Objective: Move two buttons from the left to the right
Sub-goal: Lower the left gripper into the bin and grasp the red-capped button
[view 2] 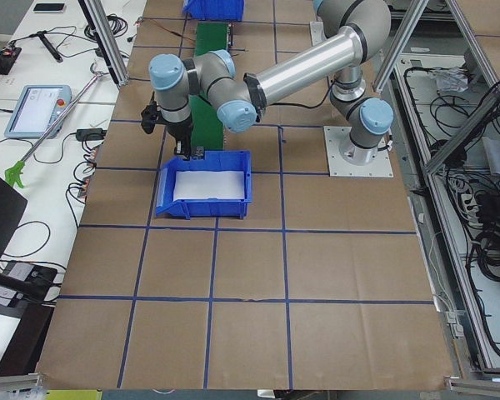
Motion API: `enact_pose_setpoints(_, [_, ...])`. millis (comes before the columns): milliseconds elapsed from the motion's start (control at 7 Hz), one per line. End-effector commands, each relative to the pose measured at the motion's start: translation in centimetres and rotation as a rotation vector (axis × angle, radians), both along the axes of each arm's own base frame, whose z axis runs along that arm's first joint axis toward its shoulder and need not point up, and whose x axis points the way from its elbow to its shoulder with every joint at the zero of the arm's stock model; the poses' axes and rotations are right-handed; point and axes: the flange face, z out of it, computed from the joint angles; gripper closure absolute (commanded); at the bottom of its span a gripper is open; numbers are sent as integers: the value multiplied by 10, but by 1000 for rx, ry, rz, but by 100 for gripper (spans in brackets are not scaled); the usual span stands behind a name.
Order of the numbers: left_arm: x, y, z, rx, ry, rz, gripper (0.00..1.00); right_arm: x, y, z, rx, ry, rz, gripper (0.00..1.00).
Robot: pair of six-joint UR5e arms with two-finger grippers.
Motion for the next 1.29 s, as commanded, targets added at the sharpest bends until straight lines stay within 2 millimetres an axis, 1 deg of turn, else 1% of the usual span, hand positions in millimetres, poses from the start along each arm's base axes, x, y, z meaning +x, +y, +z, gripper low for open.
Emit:
enact_pose_setpoints(0, [-77,-16,-1,10,4,51,96,0,0,0,0,0,1,0])
enact_pose_setpoints(143, [-125,-19,-3,13,5,44,96,0,0,0,0,0,-1,0])
enact_pose_setpoints(286, [-170,-19,-8,21,6,53,96,0,0,0,-1,0,-1,0])
enact_pose_setpoints(429, [-207,-21,-18,35,6,62,96,0,0,0,0,0,1,0])
enact_pose_setpoints(571, [-240,-17,-30,52,9,41,96,0,0,0,-1,0,1,0])
enact_pose_setpoints(714, [-248,-12,-55,71,12,38,96,0,0,0,0,0,1,0])
enact_pose_setpoints(857, [-244,-15,-78,13,7,33,96,0,0,0,0,-1,1,0])
enact_pose_setpoints(1000, [-232,-11,-97,15,8,50,96,1,-1,0,-1,-3,1,0])
enact_pose_setpoints(1143, [-220,-8,-108,22,12,68,96,1,-3,-3,5,-4,1,0])
